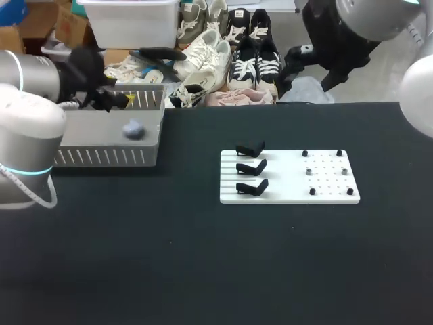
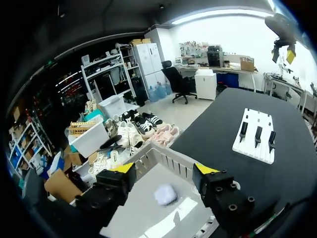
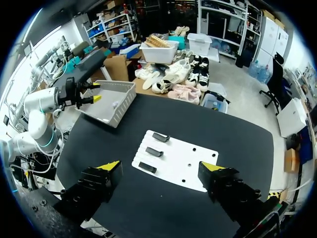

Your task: Pick up each earbud case from the left stands, insert the matching earbuds, close the lid, and place the case in the box.

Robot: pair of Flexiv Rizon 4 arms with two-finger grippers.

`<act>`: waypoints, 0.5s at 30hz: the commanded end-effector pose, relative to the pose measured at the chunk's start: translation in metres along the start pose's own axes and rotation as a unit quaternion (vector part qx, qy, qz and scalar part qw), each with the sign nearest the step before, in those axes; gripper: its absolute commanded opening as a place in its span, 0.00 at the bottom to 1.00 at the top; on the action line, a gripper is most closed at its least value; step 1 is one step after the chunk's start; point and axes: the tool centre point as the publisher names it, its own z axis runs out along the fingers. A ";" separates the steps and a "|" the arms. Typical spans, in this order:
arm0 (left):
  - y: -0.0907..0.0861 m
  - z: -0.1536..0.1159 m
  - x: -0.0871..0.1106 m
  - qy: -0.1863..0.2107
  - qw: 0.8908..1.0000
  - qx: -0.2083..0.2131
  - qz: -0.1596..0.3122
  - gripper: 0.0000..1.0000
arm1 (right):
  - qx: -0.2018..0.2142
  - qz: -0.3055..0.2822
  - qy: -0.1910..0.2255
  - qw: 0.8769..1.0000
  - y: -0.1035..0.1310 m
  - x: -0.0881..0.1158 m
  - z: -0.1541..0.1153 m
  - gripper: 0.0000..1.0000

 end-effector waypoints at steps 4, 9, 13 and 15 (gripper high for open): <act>-0.035 -0.050 -0.026 -0.062 0.998 -0.002 0.020 1.00 | 0.003 0.002 -0.004 1.000 0.001 0.003 -0.001 1.00; -0.070 -0.058 -0.024 -0.101 0.995 0.022 -0.005 1.00 | 0.003 0.002 -0.004 1.000 0.001 0.003 -0.001 1.00; -0.093 -0.058 -0.020 -0.125 0.991 0.038 -0.020 1.00 | 0.003 0.002 -0.004 1.000 0.001 0.003 -0.001 1.00; -0.104 -0.055 -0.018 -0.138 0.989 0.053 -0.019 1.00 | 0.003 0.002 -0.004 1.000 0.001 0.003 -0.001 1.00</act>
